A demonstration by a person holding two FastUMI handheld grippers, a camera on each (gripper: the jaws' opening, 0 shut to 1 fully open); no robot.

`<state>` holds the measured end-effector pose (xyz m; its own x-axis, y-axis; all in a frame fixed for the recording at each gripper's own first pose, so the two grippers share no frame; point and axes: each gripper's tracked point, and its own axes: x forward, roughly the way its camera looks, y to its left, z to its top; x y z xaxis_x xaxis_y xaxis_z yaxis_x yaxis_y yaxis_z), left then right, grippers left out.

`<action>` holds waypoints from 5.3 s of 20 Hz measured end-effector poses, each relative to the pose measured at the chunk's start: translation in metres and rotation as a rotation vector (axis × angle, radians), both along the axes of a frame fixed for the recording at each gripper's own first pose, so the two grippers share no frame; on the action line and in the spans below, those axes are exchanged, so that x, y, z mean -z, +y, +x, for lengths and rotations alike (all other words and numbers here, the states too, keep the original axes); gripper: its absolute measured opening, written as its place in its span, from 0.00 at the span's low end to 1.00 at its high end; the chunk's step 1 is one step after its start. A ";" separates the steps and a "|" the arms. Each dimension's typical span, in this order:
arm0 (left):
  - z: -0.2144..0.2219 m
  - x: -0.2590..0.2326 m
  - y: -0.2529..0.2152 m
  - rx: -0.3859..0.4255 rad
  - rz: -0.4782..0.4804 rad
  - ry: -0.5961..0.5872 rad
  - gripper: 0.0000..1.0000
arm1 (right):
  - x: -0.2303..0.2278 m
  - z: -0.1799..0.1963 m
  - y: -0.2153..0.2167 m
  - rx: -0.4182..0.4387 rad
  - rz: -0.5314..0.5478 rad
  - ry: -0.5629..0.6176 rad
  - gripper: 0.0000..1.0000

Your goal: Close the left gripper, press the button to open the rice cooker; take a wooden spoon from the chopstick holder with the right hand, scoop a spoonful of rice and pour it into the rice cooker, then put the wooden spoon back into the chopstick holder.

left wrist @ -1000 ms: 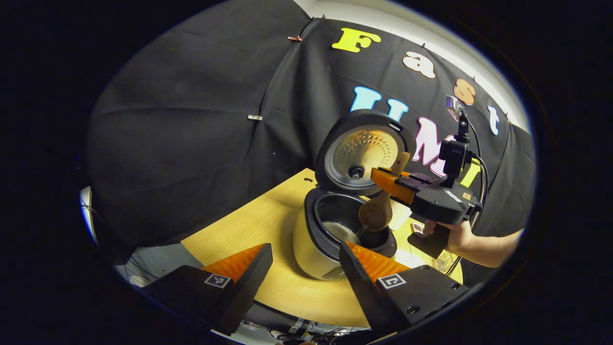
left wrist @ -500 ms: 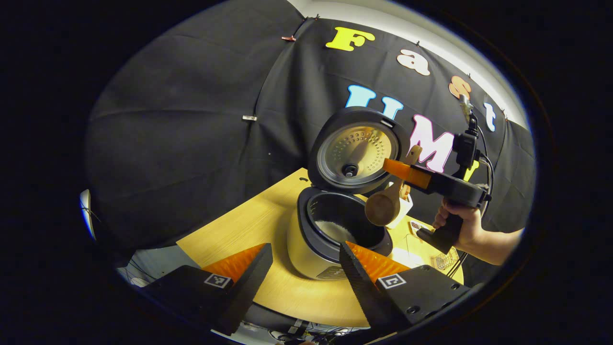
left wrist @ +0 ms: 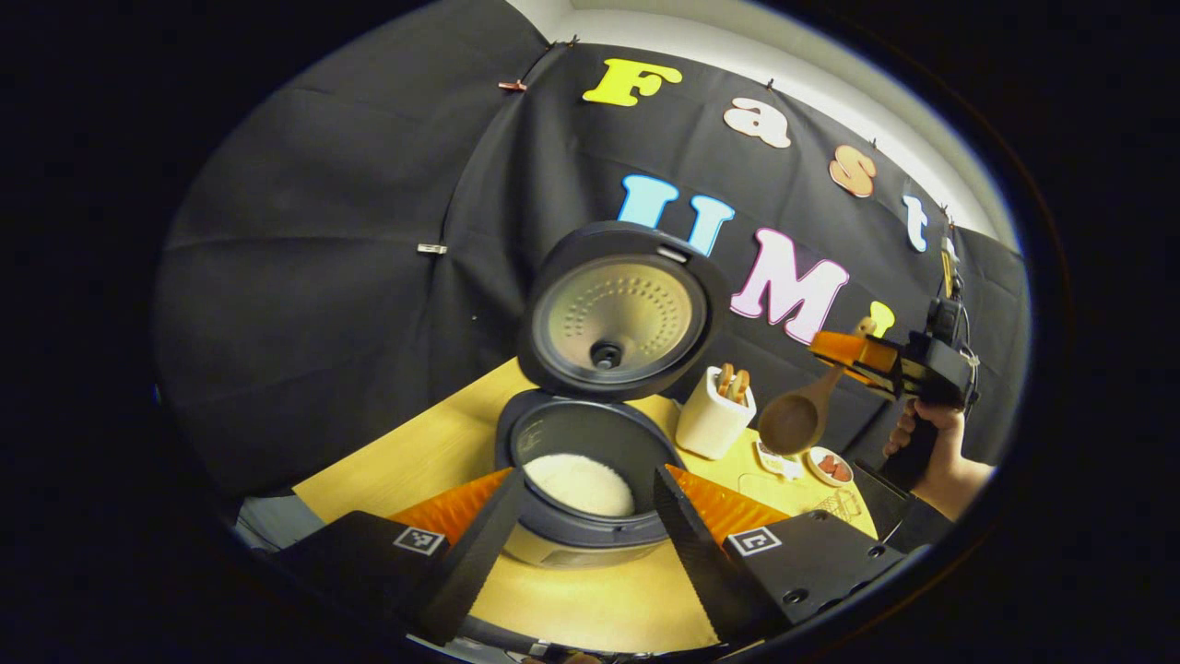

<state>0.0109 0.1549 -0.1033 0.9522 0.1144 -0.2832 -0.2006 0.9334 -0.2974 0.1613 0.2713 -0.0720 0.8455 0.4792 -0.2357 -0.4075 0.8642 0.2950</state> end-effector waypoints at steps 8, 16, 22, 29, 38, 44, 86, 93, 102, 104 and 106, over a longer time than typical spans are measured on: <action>0.032 -0.008 -0.050 -0.002 -0.016 0.008 0.95 | 0.007 0.037 -0.192 0.328 0.065 0.094 0.17; 0.033 -0.017 -0.069 -0.078 0.039 0.052 0.95 | 0.050 0.061 -0.317 0.528 0.062 0.138 0.17; 0.033 -0.038 -0.069 -0.203 0.197 0.069 0.95 | 0.103 0.067 -0.377 0.591 0.053 0.204 0.17; 0.028 -0.048 -0.086 -0.306 0.208 0.067 0.95 | 0.171 0.060 -0.392 0.594 0.057 0.331 0.17; 0.031 -0.070 -0.105 -0.350 0.249 0.001 0.95 | 0.224 0.061 -0.372 0.537 0.028 0.421 0.22; 0.049 -0.117 -0.092 -0.271 0.366 -0.134 0.95 | 0.183 0.038 -0.373 0.569 -0.007 0.350 0.75; 0.155 -0.129 0.004 -0.108 0.407 -0.038 1.00 | 0.028 -0.084 -0.309 0.529 -0.152 0.068 0.98; 0.107 -0.085 -0.016 -0.120 0.279 0.093 1.00 | 0.048 -0.072 -0.293 0.437 -0.133 0.111 0.98; 0.091 -0.006 -0.025 -0.106 0.310 0.134 0.98 | 0.089 -0.094 -0.290 0.376 -0.146 0.218 0.98; 0.094 0.008 -0.024 -0.095 0.312 0.139 1.00 | 0.096 -0.099 -0.289 0.366 -0.155 0.241 0.98; 0.094 0.016 -0.023 -0.102 0.315 0.143 0.99 | 0.102 -0.102 -0.285 0.353 -0.153 0.256 0.98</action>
